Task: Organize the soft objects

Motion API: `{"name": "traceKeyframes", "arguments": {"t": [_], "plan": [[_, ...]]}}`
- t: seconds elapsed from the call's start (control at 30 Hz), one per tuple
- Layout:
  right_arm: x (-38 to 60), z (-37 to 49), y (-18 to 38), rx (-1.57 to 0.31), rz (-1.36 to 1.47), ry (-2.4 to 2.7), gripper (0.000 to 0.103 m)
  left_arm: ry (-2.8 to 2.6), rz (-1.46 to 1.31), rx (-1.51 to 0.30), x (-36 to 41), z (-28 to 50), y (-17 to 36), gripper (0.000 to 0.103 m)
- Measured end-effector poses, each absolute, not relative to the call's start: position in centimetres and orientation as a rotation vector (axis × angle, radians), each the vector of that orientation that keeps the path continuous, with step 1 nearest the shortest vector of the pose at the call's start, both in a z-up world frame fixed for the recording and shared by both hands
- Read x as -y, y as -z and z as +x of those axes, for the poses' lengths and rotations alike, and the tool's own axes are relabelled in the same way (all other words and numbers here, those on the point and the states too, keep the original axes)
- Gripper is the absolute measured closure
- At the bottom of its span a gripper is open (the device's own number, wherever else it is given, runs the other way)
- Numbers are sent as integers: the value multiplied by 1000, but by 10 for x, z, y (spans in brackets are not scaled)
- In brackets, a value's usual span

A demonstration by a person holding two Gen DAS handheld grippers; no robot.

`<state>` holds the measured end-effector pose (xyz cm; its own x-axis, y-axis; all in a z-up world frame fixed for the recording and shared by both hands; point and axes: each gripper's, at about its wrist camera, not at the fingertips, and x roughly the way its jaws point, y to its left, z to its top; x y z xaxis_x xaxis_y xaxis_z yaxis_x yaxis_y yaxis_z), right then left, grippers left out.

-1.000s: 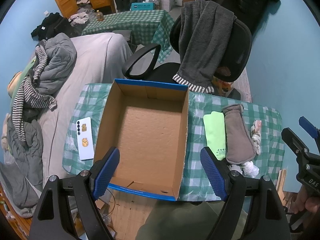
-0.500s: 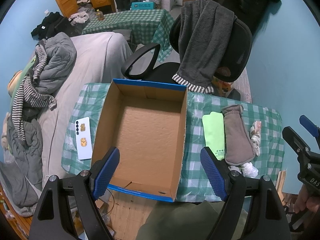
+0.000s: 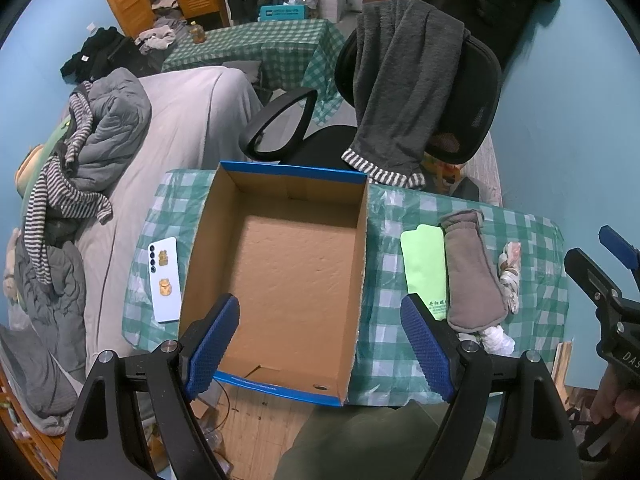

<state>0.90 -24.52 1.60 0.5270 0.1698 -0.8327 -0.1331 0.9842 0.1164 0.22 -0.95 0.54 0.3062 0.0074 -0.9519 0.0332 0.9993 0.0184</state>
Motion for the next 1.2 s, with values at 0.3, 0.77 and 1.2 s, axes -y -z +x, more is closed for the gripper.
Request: {"name": "traceKeyframes", "arguments": {"t": [0.3,0.77,1.2], "plan": [[247,10,-16,-1000,40,-181,2,15,37,-1259,10,2,-5,19],[254,9,-17,-1000,41,-176,2,33,55,-1259,24,1,-6,19],[272,3,-16,-1002,45,-165,2,48,74,-1260,38,1,-5,19]]}}
